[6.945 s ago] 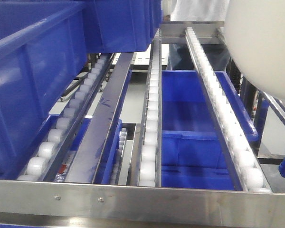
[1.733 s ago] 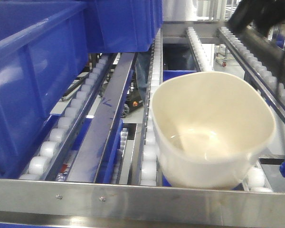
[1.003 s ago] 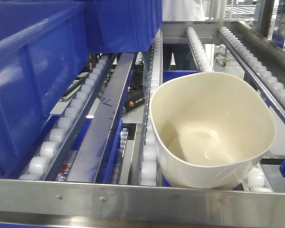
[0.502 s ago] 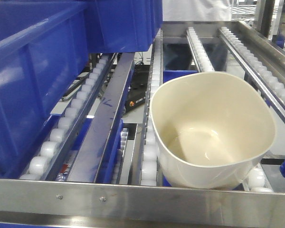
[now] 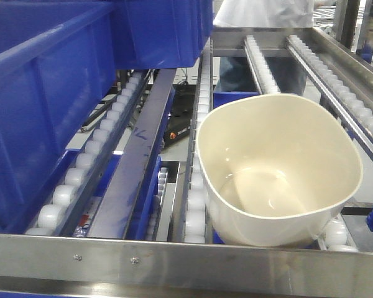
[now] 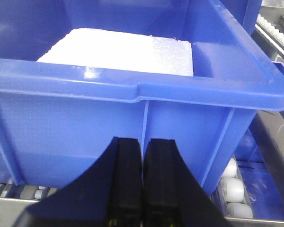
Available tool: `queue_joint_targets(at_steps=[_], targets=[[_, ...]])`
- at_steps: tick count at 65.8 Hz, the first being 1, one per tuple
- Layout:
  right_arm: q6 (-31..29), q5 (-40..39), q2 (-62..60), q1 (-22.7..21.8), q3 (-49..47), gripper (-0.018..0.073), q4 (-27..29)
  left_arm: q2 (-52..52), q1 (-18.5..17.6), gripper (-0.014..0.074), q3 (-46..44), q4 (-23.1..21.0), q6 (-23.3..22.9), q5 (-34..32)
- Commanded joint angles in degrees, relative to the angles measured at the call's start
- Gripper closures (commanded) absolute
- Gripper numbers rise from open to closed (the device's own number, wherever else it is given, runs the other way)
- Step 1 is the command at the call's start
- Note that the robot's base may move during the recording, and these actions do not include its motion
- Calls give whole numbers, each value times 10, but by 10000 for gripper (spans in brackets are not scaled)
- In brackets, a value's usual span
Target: Move white bin to right shelf second layer
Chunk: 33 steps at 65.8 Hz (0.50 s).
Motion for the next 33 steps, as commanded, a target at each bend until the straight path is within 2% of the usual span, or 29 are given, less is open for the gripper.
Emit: queue_joint_targets(at_steps=[1,18,33], targets=[[-2,-47,-37,-16,21,503,-7,-12,-2,512,16,-2,-6,-51],[-2,-53,-155,-24,109,503,-7,-12,-2,512,16,-2,-6,-51],[-2,-91,-168,-24,128,503,-7,-12,-2,512,16,-2,-6,-51]])
